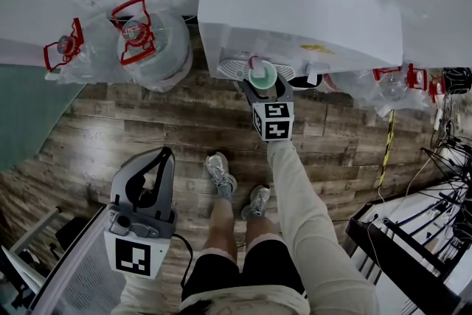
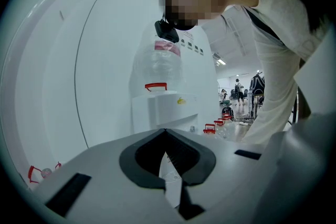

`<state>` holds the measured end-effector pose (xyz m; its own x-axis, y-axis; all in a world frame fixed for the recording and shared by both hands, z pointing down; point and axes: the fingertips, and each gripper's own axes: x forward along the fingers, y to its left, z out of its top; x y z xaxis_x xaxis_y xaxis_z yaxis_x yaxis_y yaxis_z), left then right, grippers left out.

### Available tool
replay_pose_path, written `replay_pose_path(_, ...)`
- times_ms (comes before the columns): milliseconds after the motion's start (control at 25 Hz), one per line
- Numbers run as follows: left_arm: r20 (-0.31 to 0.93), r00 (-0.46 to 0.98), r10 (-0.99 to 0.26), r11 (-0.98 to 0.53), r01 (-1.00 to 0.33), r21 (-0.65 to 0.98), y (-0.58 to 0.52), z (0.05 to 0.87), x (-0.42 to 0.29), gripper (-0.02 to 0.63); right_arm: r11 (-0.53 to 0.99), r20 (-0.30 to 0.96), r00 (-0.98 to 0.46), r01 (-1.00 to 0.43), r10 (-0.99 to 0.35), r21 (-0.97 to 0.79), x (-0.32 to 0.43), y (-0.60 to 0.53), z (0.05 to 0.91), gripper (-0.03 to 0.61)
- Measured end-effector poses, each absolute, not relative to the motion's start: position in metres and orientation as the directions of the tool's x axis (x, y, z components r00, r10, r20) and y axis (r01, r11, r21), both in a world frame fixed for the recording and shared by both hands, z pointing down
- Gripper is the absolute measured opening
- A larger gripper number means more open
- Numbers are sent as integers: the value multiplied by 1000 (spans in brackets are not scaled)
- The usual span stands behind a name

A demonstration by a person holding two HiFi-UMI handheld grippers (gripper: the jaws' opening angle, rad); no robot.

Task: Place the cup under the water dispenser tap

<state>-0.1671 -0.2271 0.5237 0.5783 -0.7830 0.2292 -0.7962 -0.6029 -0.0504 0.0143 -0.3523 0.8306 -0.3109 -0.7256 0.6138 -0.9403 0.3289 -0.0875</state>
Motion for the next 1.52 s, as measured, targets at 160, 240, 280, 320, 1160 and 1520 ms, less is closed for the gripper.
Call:
replay_pose_path(160,232,576,-784,-602,-796,-56,-225,524,-166,5,326,612,-315,-940,-726,-97,15,-347,830,353)
replay_pose_path(240,232,577,-783,-603,-795,-59,-224,524,-165,5,319,609,-315,-942,-728,-106,15,-343,829,353)
replay_pose_path(280,233,578,-782,-605,-794,-61,-223,524,-165,5,317,607,-316,-942,-729,-110,16,-340,829,353)
replay_pose_path(320,234,578,-782,-606,-793,-62,-223,523,-164,5,315,605,-317,-942,-730,-114,16,-338,827,353)
replay_pose_path(1160,168,596,-785,-610,-790,-51,-200,481,-121,5,354,482,-373,-926,-793,-134,42,-275,721,9)
replay_pose_path(1520,152,616,-773,-628,-776,-55,-184,447,-102,5,399,403,-404,-911,-821,-101,49,-244,640,9)
